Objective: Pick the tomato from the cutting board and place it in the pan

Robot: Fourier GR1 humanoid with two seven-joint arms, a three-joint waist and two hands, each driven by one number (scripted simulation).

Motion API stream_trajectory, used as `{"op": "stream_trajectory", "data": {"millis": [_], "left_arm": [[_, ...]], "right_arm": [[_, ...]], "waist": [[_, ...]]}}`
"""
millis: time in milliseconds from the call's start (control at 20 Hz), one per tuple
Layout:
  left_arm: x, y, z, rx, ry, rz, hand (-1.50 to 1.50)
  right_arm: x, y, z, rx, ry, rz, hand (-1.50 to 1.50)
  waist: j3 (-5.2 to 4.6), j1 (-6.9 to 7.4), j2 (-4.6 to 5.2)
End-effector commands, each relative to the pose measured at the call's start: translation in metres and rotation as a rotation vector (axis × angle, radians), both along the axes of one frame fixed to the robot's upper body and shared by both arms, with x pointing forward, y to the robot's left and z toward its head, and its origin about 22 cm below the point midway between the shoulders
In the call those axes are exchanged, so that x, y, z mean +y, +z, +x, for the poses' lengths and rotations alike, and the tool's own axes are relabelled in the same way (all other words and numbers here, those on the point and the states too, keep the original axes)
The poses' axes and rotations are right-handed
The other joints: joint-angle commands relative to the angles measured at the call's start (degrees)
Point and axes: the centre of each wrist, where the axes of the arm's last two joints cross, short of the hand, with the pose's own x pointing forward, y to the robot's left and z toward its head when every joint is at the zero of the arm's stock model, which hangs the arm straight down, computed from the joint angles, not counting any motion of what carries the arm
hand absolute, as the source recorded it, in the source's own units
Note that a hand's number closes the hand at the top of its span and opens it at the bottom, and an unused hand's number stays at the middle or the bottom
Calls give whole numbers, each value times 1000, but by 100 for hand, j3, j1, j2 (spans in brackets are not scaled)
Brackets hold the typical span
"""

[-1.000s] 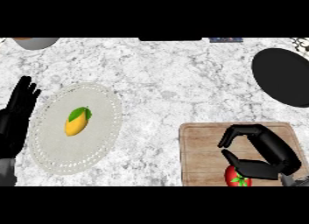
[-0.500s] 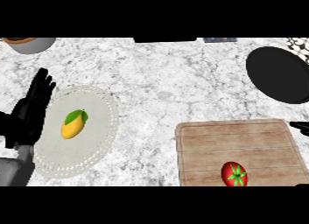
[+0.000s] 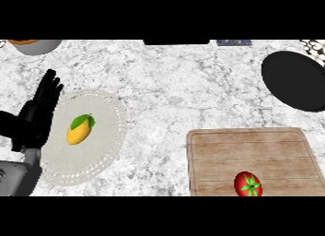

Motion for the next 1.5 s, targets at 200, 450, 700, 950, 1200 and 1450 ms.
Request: {"op": "stream_trajectory", "data": {"millis": [200, 450, 700, 950, 1200, 1450], "left_arm": [[-4, 4, 12, -15, -27, 3, 0], [-14, -12, 11, 7, -23, -8, 0], [1, -8, 6, -6, -13, 0, 0], [3, -2, 7, 13, -30, -14, 0], [2, -16, -1, 3, -30, 3, 0], [-2, 0, 10, 4, -18, 2, 0]], "right_arm": [[42, 53, 1, -89, -28, -103, -150], [72, 54, -12, 5, 42, -113, -150], [110, 39, -29, 72, 147, -88, -150], [114, 19, -36, 92, 73, -170, -150], [103, 9, -27, 118, 4, -193, -150], [121, 7, -21, 110, -58, -242, -150]], "waist": [[6, 130, 24], [6, 84, 16], [5, 87, 14], [11, 108, 16], [11, 117, 19], [9, 144, 23]]}}
